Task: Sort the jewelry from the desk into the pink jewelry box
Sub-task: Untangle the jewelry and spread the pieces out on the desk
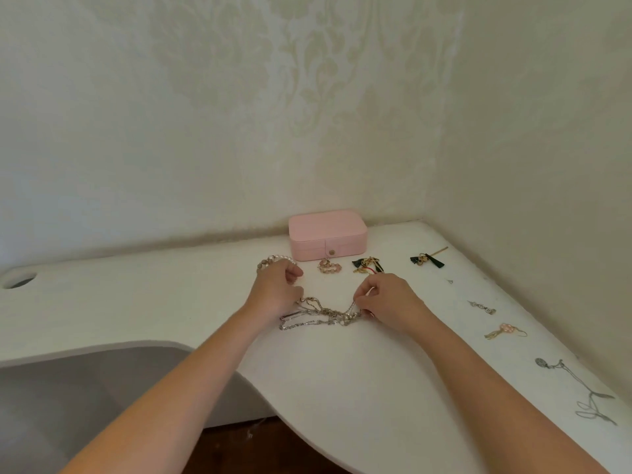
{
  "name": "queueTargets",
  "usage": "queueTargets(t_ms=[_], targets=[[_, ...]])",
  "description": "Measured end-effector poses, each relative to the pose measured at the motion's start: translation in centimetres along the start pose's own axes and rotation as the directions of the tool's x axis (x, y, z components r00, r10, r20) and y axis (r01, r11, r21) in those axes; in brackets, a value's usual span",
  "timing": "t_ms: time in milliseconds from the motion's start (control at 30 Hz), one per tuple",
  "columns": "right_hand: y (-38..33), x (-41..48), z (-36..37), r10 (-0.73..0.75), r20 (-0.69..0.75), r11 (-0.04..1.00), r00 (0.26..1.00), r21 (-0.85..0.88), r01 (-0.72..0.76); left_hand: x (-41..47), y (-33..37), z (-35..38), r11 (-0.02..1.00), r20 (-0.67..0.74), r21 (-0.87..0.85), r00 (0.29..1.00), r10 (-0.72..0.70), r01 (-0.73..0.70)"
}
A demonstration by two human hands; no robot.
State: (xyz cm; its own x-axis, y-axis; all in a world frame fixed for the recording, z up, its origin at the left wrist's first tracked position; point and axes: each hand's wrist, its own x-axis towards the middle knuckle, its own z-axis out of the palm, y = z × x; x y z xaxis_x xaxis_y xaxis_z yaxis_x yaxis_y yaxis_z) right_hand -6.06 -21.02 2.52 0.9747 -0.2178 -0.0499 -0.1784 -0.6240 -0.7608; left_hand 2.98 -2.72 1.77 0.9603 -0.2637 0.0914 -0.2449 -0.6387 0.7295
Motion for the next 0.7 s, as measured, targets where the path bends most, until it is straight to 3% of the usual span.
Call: queueTargets(t_ms=[100,233,433,700], targets=[[0.4,0.1,0.1,0.002,-0.037,0.992,0.999,-0.127,-0.007,-3.1,0.5,1.4,0.974,-0.06,0.069,0.974,0.218,-0.214],[0.7,0.4,0.1,-0.023,-0.083,0.966,0.996,-0.259,0.001,-6.6,0.2,3.0,0.898,0.11,0.129,0.906,0.408,-0.42],[1.3,0.5,0.2,-0.062,-0.166,0.943,0.984,-0.333,0.004,-7.3,-1.3,2.0,0.828,0.322,0.408,0.909,0.263,-0.384],[1.4,0.8,1.2,-0.172,-0.159,0.886,0.972,-0.456,0.082,-7.7,-2.0,1.7,0.798,0.311,0.509,0.933,0.179,-0.323]])
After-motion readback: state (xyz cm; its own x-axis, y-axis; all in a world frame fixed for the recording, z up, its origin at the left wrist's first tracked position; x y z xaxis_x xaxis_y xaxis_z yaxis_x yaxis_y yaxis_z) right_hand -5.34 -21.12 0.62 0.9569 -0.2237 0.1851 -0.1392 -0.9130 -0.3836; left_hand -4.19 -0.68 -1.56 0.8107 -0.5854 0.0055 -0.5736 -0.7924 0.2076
